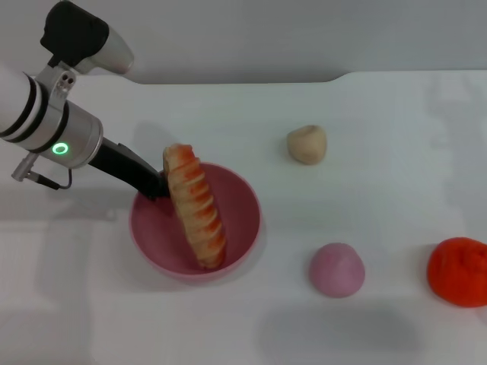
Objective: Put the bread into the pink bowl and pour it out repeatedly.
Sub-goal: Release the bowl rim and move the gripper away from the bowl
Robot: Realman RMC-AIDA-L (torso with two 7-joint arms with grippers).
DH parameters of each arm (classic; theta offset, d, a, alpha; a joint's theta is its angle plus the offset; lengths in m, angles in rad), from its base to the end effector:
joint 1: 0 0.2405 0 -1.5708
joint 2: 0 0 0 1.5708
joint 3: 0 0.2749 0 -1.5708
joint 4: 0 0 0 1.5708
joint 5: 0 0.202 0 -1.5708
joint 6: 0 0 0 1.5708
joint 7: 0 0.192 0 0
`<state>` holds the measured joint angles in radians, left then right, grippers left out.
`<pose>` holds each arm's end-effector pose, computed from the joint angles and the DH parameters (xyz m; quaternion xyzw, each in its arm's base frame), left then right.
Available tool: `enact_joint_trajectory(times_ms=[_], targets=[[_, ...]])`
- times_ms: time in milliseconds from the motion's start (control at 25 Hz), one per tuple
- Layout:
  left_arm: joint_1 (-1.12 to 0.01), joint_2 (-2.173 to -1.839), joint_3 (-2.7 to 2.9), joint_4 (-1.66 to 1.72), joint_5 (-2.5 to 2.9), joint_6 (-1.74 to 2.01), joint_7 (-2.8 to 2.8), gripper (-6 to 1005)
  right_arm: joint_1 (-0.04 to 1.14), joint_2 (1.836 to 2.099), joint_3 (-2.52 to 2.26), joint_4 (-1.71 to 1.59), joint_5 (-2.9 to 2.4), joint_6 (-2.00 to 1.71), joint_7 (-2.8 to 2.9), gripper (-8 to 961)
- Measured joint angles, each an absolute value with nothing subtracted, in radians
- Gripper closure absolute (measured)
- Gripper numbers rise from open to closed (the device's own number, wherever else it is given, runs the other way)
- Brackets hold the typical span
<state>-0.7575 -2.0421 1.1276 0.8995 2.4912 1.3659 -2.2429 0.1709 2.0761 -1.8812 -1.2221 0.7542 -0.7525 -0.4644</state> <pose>-0.2375 0.4108 -0.0606 -0.9288 -0.3246 0.0996 0.1487 0.1875 0.4025 0.0745 -0.5903 0.1346 0.3825 0.6980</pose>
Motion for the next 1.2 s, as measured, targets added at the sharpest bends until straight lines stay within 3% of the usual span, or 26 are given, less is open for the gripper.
enact_joint_trajectory(times_ms=[1200], targets=[[-0.755, -2.051, 1.143, 0.848, 2.491, 1.351, -2.275, 951, 0.171, 2.074, -1.896, -1.195, 0.722, -0.756, -0.457, 429]])
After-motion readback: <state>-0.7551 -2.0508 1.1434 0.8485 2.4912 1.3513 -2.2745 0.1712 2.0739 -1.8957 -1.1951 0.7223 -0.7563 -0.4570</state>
